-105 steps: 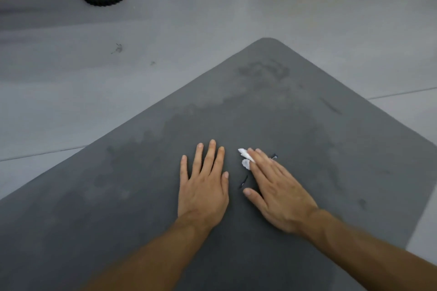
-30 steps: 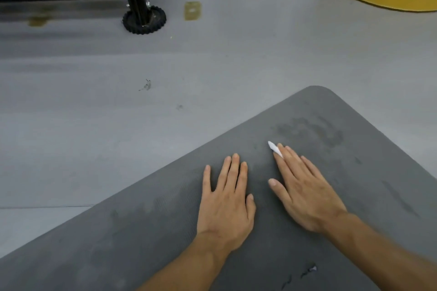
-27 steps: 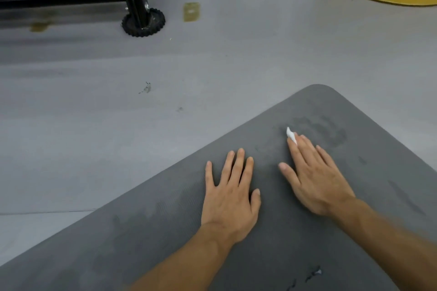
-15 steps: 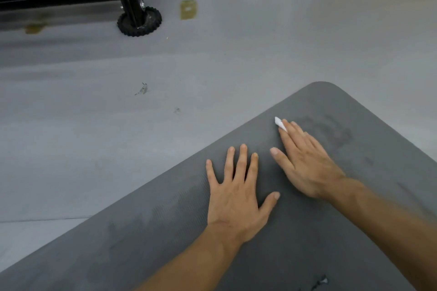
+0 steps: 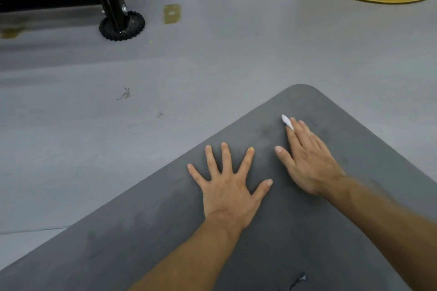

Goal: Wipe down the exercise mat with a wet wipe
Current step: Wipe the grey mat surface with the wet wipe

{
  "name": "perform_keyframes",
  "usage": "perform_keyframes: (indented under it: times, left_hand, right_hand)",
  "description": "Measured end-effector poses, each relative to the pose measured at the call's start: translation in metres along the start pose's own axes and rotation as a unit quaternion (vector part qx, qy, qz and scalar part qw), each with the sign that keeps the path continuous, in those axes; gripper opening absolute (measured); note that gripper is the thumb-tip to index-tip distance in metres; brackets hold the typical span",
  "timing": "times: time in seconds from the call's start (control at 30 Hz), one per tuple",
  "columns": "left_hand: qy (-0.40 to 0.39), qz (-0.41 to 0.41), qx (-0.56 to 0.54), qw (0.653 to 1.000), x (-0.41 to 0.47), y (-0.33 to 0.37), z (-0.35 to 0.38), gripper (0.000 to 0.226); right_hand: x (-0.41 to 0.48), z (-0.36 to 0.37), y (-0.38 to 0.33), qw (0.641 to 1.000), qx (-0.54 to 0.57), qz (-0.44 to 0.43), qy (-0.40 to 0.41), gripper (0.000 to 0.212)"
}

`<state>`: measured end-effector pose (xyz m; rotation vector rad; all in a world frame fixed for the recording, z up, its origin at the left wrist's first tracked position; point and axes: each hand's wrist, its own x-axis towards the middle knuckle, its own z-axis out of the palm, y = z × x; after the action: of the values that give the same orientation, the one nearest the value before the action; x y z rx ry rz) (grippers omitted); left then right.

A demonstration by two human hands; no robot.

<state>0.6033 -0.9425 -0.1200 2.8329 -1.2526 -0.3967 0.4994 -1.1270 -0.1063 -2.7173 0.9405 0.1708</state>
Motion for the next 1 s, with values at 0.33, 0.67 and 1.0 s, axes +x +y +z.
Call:
perform_keyframes:
  times: [0.33,0.67,1.0]
  left_hand:
    - [0.024,0.039,-0.010,0.999,-0.001,0.002,0.007,0.074]
    - [0.019,0.077,0.000,0.997,-0.011,0.034,0.012,0.065]
    - [0.027,0.122,-0.002,0.992,-0.031,0.066,0.019,0.061]
  right_hand:
    - [-0.043,-0.017,0.069,0.990,-0.011,0.140,-0.008,0.083]
    - [-0.089,-0.012,0.072,0.998,-0.039,0.047,-0.007,0.084]
    - [-0.117,-0.020,0.082,0.994,0.060,0.095,-0.011,0.089]
